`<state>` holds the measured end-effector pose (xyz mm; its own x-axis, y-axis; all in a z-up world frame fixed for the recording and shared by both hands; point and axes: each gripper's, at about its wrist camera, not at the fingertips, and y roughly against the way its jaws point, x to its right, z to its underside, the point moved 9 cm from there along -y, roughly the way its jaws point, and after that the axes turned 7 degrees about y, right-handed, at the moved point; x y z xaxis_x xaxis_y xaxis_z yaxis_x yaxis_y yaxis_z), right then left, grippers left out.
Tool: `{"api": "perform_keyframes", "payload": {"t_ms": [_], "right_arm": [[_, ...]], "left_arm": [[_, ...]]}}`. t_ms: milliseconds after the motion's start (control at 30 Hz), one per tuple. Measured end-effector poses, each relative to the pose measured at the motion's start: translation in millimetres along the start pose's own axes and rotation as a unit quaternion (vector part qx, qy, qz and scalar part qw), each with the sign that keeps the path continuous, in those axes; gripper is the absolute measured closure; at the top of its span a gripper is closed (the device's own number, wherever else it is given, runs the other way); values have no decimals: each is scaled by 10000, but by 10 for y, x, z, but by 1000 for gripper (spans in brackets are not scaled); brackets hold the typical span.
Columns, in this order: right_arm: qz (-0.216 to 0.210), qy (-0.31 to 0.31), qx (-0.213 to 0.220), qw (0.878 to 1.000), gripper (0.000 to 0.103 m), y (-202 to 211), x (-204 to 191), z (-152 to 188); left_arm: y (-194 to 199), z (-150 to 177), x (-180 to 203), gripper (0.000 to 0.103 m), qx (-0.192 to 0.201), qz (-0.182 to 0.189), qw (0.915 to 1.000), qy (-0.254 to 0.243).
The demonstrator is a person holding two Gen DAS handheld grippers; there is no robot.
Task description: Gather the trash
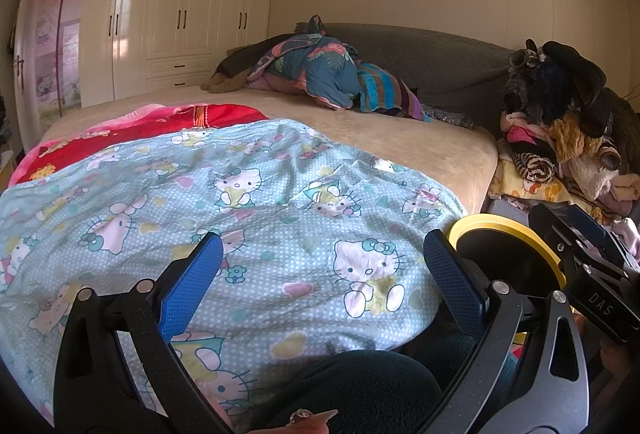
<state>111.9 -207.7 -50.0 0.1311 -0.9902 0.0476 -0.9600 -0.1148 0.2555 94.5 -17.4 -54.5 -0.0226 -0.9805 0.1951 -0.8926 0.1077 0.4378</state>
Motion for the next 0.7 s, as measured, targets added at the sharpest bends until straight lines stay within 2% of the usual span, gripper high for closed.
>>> {"api": "perform_keyframes", "payload": {"t_ms": [700], "right_arm": [[4, -23, -9, 10000, 6, -9, 12, 21]], "left_arm": [[-3, -2, -15, 11, 2, -3, 10000, 17]]}}
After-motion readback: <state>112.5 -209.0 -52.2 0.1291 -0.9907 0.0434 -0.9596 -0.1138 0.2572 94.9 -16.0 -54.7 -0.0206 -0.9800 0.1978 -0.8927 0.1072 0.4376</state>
